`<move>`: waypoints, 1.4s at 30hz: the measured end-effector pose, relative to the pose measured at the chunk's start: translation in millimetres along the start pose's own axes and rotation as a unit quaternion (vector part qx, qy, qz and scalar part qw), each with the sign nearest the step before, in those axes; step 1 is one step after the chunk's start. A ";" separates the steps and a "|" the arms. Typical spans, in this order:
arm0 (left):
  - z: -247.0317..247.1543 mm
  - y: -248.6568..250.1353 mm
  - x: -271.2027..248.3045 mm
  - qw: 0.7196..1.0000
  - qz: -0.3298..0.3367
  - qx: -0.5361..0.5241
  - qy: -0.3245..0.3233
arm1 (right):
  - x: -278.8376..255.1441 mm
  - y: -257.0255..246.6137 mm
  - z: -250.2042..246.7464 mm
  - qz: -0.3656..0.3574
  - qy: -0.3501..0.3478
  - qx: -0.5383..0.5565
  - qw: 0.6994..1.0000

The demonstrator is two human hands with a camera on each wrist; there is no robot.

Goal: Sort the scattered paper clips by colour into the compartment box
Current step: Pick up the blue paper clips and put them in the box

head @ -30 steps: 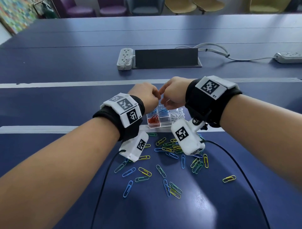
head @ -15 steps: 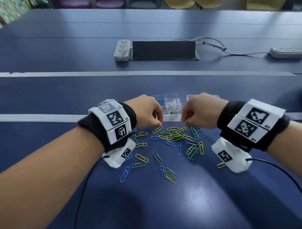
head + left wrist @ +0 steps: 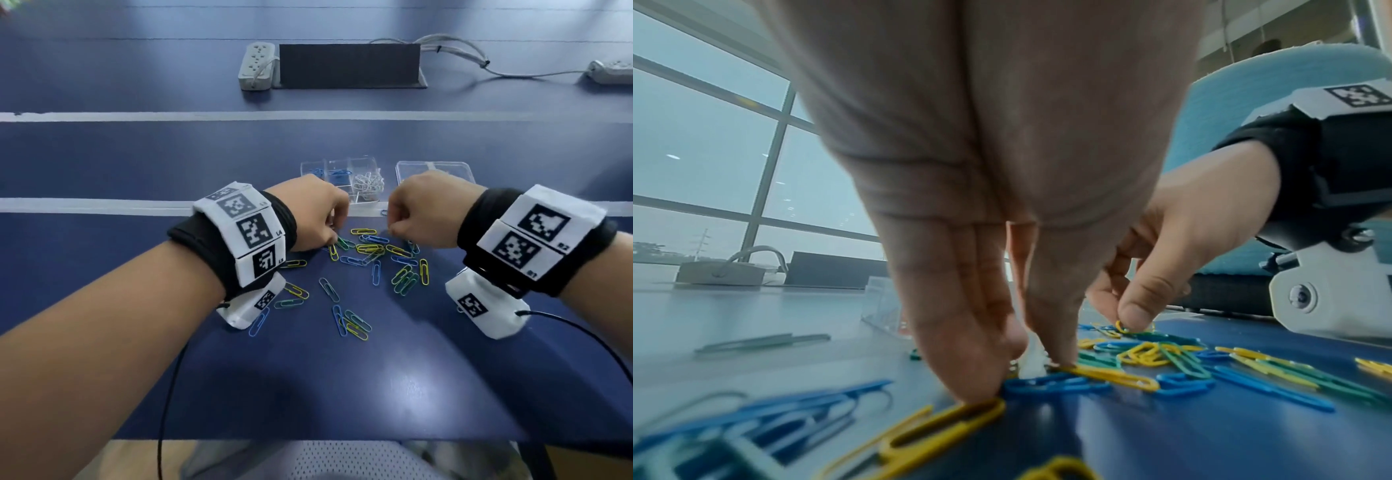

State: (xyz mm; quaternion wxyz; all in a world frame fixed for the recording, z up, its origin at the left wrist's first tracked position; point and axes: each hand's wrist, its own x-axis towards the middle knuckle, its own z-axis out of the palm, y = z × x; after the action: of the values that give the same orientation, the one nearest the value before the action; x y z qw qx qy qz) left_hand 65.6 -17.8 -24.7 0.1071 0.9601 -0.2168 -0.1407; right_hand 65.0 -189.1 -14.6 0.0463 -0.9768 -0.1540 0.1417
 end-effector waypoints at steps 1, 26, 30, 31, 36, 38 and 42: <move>-0.1 0.5 -0.7 1.000 -0.003 0.003 -0.007 | -1.2 1.2 -0.4 0.002 0.004 -0.001 1.000; 3.2 9.3 -21.8 0.994 0.024 0.107 -0.015 | -33.4 -13.1 5.8 -0.022 -0.041 0.128 0.991; 4.9 14.1 -21.9 0.990 0.023 0.136 -0.034 | -31.9 -14.3 6.8 0.010 -0.064 0.282 0.957; 5.3 14.4 -21.8 0.990 0.024 0.138 -0.034 | -32.2 -14.3 7.8 -0.001 -0.069 0.273 0.960; 5.0 1.5 -20.3 0.995 0.039 0.094 -0.020 | -38.7 -19.2 15.8 -0.088 -0.045 -0.012 0.995; 3.4 -4.5 -20.3 0.996 0.039 0.076 -0.003 | -37.1 -21.5 17.1 -0.103 -0.042 -0.047 0.993; 1.9 -10.1 -20.8 0.997 0.038 0.068 0.012 | -34.5 -22.6 14.7 -0.119 -0.041 -0.074 0.989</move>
State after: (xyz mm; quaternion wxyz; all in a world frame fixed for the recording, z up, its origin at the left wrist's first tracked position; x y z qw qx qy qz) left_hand 50.9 0.1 -24.4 0.0490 0.9579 -0.2607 -0.1099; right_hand 22.7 -177.8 -16.5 -0.0162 -0.9457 -0.2809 0.1629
